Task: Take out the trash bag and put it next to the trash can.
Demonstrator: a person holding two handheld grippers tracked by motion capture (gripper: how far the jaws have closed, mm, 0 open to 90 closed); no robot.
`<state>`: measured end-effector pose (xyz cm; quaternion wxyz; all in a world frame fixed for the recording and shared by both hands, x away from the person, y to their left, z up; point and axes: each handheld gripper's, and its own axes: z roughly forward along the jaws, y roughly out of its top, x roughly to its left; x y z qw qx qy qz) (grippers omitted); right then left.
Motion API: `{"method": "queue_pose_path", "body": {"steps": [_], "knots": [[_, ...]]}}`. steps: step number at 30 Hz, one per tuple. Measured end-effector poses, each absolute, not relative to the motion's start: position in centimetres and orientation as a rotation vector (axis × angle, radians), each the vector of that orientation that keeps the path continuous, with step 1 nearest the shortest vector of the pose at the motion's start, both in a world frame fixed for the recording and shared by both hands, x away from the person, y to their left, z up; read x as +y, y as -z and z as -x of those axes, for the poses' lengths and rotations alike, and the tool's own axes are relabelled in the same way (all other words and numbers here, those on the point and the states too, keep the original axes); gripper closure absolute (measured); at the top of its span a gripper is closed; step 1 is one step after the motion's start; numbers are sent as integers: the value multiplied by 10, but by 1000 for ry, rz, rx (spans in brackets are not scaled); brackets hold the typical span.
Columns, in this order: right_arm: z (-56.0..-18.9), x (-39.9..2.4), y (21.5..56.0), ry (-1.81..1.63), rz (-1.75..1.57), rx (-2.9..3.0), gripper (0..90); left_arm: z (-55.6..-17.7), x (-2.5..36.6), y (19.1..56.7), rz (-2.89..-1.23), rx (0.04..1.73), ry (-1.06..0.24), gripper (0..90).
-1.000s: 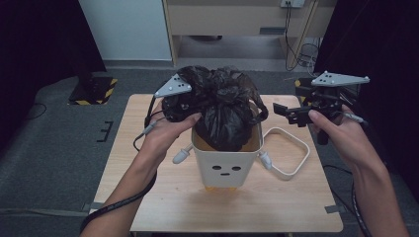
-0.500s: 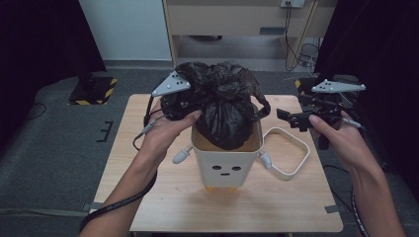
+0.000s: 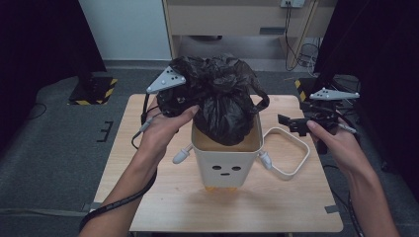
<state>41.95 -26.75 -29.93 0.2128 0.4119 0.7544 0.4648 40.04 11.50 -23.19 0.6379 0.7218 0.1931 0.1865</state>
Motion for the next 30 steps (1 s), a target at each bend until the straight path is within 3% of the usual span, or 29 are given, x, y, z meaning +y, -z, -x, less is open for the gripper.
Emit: {"method": "queue_pose_path", "body": {"steps": [8, 30], "knots": [[-429, -278, 327, -1258, -1226, 2081, 44, -400, 115, 230, -1643, 434, -423, 885], [-427, -287, 347, -1252, -1270, 2076, 44, -393, 145, 212, -1556, 466, -454, 885]]}}
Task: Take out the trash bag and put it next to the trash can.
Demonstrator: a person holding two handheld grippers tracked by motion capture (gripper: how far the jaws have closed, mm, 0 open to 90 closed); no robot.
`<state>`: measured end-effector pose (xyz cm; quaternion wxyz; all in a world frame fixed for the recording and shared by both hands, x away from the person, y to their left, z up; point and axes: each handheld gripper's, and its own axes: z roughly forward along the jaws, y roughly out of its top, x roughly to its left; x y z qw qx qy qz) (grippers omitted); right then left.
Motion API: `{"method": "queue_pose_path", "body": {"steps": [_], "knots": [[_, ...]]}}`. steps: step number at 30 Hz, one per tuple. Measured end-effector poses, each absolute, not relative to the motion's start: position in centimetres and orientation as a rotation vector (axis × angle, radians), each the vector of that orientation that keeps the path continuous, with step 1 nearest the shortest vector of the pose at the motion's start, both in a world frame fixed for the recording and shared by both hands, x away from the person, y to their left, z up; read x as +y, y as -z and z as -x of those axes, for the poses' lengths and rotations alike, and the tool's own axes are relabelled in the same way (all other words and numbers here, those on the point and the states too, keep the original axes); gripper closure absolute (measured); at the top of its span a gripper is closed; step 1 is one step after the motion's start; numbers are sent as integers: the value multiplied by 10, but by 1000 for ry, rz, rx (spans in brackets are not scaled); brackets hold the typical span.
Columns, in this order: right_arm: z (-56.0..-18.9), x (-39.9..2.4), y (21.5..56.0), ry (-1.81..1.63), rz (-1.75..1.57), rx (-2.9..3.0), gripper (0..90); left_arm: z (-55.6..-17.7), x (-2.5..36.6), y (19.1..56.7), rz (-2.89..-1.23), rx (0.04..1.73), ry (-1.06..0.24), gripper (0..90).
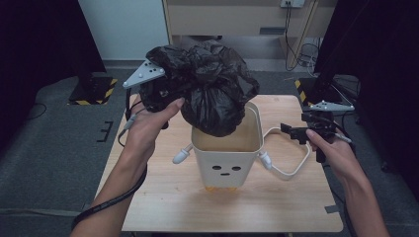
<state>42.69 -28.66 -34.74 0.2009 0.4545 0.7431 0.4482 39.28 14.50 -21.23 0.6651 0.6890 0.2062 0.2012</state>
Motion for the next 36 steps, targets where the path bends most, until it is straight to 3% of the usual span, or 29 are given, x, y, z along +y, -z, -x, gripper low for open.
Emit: {"method": "queue_pose_path", "body": {"steps": [36], "knots": [[-425, -301, 366, -1219, -1328, 2079, 44, -385, 223, 203, -1424, 570, -548, 884]]}}
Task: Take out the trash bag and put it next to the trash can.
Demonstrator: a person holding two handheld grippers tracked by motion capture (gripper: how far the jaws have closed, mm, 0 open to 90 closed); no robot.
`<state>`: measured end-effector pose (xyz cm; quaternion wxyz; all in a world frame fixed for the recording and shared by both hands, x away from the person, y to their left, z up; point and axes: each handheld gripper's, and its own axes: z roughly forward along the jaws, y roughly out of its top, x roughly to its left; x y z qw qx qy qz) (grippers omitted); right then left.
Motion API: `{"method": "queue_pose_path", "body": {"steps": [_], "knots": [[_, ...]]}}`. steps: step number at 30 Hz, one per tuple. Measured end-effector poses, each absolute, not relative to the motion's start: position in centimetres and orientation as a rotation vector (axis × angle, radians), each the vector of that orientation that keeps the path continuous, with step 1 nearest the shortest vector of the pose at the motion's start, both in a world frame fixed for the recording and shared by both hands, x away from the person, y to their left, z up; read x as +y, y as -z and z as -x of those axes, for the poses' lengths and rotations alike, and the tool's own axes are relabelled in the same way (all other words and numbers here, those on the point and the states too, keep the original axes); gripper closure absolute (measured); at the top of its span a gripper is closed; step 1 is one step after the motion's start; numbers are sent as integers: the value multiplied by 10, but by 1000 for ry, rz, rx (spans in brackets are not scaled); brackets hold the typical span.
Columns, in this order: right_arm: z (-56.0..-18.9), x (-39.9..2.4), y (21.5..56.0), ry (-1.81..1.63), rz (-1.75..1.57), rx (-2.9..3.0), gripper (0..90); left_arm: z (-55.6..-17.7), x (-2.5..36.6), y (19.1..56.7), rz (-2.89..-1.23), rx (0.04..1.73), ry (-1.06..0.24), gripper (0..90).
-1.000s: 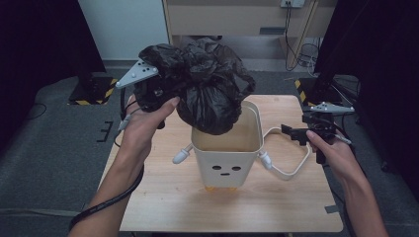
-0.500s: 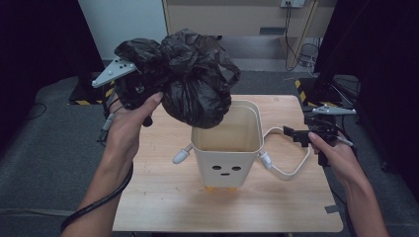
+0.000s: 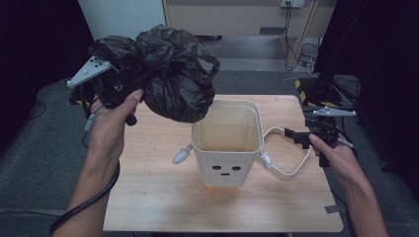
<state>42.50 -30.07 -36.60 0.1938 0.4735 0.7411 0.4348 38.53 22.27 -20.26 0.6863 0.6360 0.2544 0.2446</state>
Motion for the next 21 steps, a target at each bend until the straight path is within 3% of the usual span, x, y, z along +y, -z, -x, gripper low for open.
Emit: {"method": "queue_pose_path", "body": {"steps": [21], "knots": [[-427, -306, 387, -1205, -1368, 2077, 46, -400, 248, 225, -1452, 663, -595, 881]]}}
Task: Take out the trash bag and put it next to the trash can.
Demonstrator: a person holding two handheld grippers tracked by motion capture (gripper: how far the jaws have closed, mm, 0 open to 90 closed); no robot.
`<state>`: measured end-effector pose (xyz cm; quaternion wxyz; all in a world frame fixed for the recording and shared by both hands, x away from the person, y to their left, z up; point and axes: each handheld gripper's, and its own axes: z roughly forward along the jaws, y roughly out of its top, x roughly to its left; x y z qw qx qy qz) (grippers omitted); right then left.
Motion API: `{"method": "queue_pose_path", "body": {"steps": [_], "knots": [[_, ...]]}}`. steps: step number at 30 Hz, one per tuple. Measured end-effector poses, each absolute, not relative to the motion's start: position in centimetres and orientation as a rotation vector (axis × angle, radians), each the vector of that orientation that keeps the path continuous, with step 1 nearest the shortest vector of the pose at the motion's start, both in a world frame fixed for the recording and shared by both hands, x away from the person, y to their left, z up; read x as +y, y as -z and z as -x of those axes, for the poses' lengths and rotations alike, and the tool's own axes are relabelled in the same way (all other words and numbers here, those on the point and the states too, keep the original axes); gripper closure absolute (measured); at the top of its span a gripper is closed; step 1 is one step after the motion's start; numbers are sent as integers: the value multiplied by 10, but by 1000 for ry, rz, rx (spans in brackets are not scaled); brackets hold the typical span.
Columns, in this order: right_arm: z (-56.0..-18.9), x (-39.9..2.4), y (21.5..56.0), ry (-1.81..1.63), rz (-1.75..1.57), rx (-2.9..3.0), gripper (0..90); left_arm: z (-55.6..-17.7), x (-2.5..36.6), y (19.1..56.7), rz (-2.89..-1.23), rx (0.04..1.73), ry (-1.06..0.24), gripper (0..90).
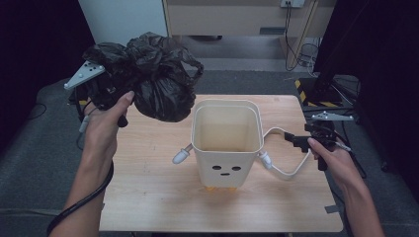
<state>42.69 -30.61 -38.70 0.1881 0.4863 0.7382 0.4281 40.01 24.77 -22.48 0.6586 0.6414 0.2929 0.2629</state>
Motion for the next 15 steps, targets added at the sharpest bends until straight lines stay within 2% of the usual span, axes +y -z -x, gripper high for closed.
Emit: {"method": "queue_pose_path", "body": {"steps": [15], "knots": [[-429, -307, 399, -1201, -1392, 2079, 46, -415, 257, 247, -1475, 728, -601, 881]]}}
